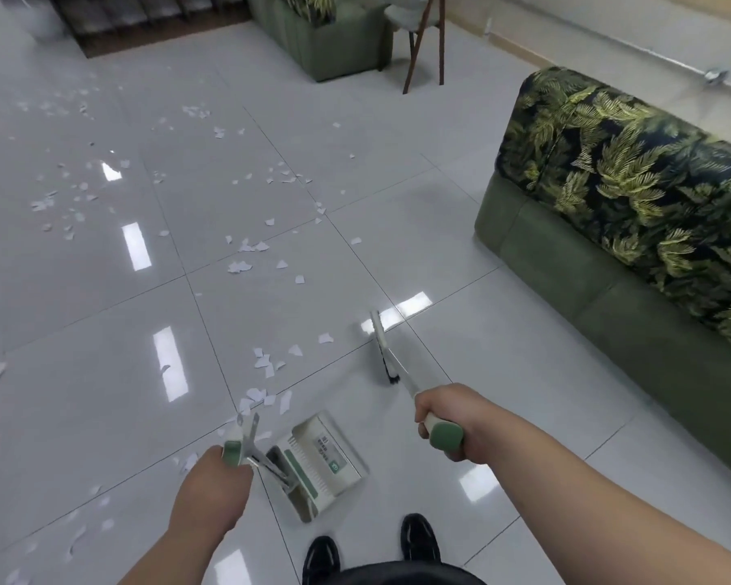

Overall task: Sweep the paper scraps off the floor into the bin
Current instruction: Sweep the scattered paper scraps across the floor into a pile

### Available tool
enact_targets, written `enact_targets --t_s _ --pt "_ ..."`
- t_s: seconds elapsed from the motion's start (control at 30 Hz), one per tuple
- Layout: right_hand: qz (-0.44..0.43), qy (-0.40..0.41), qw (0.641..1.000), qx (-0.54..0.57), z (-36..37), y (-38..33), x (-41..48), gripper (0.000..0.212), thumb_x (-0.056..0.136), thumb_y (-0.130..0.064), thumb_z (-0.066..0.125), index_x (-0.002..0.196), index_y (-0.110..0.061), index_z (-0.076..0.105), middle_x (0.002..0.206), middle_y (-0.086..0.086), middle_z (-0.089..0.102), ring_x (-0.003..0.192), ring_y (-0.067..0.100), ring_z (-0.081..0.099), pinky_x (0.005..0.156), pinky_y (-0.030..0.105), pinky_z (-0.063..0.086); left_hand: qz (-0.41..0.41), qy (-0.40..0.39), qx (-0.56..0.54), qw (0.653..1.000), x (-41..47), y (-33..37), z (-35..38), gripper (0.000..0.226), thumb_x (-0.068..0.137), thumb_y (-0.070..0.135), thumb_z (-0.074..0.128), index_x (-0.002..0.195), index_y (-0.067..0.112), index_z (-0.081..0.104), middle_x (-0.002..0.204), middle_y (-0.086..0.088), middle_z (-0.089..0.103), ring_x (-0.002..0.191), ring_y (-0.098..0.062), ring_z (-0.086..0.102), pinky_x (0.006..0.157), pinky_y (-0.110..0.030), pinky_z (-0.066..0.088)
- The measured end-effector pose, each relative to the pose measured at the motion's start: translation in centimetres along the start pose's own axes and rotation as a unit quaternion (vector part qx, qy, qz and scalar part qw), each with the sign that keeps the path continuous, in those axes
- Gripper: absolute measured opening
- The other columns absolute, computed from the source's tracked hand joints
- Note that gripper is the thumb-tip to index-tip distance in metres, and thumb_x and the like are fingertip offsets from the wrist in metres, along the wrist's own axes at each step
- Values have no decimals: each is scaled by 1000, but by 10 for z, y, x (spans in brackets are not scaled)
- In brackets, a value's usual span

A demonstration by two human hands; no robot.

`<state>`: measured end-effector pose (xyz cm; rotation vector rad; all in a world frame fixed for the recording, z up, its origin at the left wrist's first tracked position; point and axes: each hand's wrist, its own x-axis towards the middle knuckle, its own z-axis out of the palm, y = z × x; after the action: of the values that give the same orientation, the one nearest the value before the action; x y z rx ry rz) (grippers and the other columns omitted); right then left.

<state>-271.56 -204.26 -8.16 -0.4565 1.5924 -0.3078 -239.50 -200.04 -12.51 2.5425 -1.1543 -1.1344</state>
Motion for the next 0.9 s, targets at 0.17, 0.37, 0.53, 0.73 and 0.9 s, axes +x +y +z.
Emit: enact_targets --t_s 0.17,0.37,0.53,0.73,0.9 --pt "13 12 999 -51 -13 10 27 19 64 -6 60 81 -12 56 75 11 55 61 24 42 50 19 27 -57 47 -60 995 -22 -17 9 8 89 11 50 93 9 57 69 -16 58 48 -28 52 49 -26 41" --pt "21 -23 992 -125 27 19 42 20 65 -6 58 83 -14 54 78 10 51 63 24 41 47 19 27 -103 76 -109 986 -48 -47 6 7 86 8 47 89 8 53 65 -9 49 47 -25 44 46 -24 35" --pt "17 -61 983 -173 92 27 38 16 68 -2 56 77 -14 50 69 8 45 62 22 37 50 20 24 -131 100 -141 976 -67 -86 -9 9 86 10 48 89 11 55 67 -8 53 49 -25 48 45 -22 37" --pt "22 -104 973 -203 192 27 23 17 74 -2 53 71 -16 45 52 2 39 47 17 29 46 18 21 -180 135 -188 956 -86 -154 -40 13 83 14 47 90 15 57 68 -5 54 52 -25 47 47 -25 38" --pt "37 -133 963 -230 295 30 7 20 77 -2 54 67 -17 45 49 2 41 46 17 28 44 17 22 -215 147 -204 944 -88 -221 -68 11 83 17 49 91 19 57 71 -4 58 59 -25 53 55 -31 42"
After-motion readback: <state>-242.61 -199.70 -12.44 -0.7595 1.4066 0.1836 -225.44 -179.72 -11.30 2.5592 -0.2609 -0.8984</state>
